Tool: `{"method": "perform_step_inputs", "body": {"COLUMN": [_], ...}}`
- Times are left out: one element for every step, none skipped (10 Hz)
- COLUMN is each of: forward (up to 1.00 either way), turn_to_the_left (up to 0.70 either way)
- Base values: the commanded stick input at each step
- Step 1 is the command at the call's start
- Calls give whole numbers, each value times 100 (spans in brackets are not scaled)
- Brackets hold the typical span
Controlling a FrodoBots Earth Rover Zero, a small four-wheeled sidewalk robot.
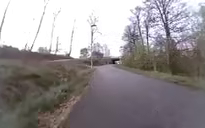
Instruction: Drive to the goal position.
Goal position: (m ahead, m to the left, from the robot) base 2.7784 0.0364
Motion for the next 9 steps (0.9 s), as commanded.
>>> {"method": "perform_step_inputs", "body": {"forward": [70, 70, 70, 70, 70, 70, 70, 70, 70], "turn_to_the_left": [0, 0, 0, 0, 0, 0, 0, 0, 0]}}
